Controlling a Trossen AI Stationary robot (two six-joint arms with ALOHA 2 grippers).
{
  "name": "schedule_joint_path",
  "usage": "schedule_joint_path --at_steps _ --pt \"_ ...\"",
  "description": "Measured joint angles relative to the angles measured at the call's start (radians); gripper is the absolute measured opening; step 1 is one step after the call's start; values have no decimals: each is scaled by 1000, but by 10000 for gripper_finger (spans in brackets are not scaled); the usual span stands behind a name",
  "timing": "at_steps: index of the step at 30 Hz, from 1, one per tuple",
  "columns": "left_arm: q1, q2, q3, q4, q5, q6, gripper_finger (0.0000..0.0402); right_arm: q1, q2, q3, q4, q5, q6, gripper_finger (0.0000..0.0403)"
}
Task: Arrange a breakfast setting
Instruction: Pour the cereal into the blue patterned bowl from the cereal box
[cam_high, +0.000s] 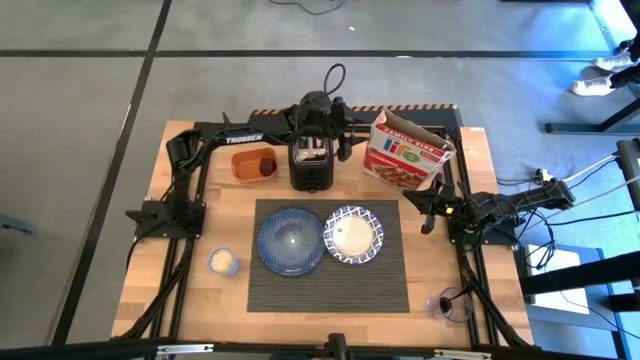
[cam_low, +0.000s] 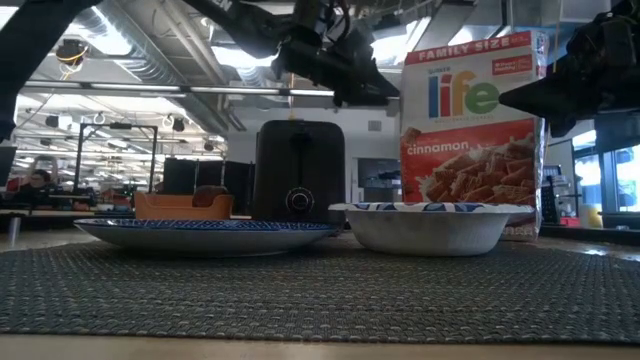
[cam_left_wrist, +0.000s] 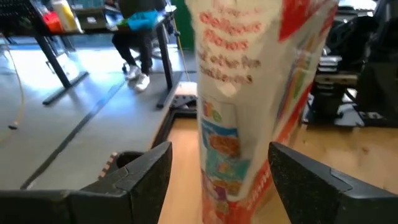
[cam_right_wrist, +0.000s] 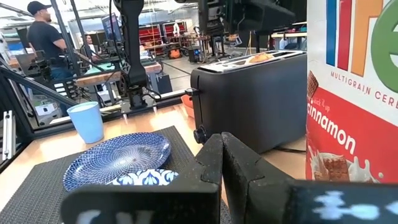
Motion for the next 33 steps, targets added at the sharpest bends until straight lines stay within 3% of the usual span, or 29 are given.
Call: schedule_joint_path --at_steps 9,20,28,33 --pt "2 -6 0 -24 -32 -3 270 0 0 0 -1 0 -18 0" --pt "-19 -6 0 -46 -77 20 374 0 0 0 -2 1 -45 0" --pt "-35 7 0 -42 -180 26 382 0 0 0 -2 3 -46 0" --pt "-20 18 -1 -52 -94 14 382 0 0 0 -2 1 -45 0"
